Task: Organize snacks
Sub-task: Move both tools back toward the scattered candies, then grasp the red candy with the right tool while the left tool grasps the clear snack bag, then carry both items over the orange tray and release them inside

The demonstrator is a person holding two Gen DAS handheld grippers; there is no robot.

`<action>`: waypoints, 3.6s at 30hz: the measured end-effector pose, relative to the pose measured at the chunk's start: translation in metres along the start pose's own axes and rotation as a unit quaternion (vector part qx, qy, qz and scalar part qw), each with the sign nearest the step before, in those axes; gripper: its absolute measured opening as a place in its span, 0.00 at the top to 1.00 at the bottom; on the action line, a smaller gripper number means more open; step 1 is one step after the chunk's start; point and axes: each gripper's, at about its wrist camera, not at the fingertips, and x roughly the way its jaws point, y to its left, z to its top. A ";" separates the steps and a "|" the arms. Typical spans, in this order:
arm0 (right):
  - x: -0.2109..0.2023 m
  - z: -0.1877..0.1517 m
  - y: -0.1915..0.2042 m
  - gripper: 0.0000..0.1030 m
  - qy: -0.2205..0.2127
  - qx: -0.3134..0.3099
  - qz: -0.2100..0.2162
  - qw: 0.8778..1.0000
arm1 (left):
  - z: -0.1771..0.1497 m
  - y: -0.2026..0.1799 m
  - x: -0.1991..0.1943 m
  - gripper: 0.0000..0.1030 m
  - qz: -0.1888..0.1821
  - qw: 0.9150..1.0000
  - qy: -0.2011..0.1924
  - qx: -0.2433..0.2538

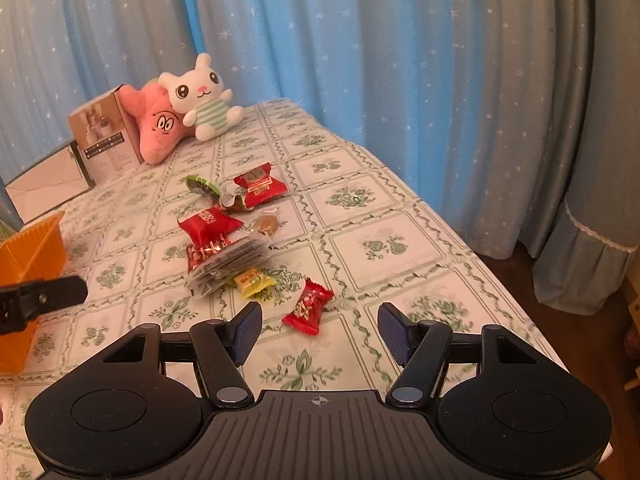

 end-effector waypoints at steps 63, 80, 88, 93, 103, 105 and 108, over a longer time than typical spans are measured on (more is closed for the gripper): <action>0.038 0.000 0.013 0.85 0.006 0.005 -0.005 1.000 | -0.026 -0.017 0.054 0.69 -0.064 0.987 0.082 0.123; 0.030 0.005 0.025 0.85 0.001 -0.006 0.003 1.000 | -0.026 -0.013 0.066 0.66 -0.044 0.990 0.093 0.099; 0.007 0.011 0.056 0.85 -0.016 -0.042 0.035 0.998 | -0.016 0.000 0.024 0.66 -0.013 0.997 0.061 0.044; -0.009 0.016 0.078 0.85 -0.030 -0.061 0.057 0.996 | -0.007 0.014 -0.007 0.66 0.007 0.999 0.038 0.029; -0.033 0.021 0.137 0.85 -0.044 -0.100 0.118 0.987 | 0.000 0.063 -0.065 0.66 0.057 0.998 0.004 -0.015; -0.035 0.020 0.150 0.85 -0.043 -0.109 0.130 0.985 | 0.001 0.075 -0.077 0.66 0.069 0.997 -0.001 -0.022; -0.038 0.018 0.171 0.85 -0.042 -0.125 0.149 0.980 | 0.002 0.095 -0.092 0.66 0.087 0.996 -0.009 -0.034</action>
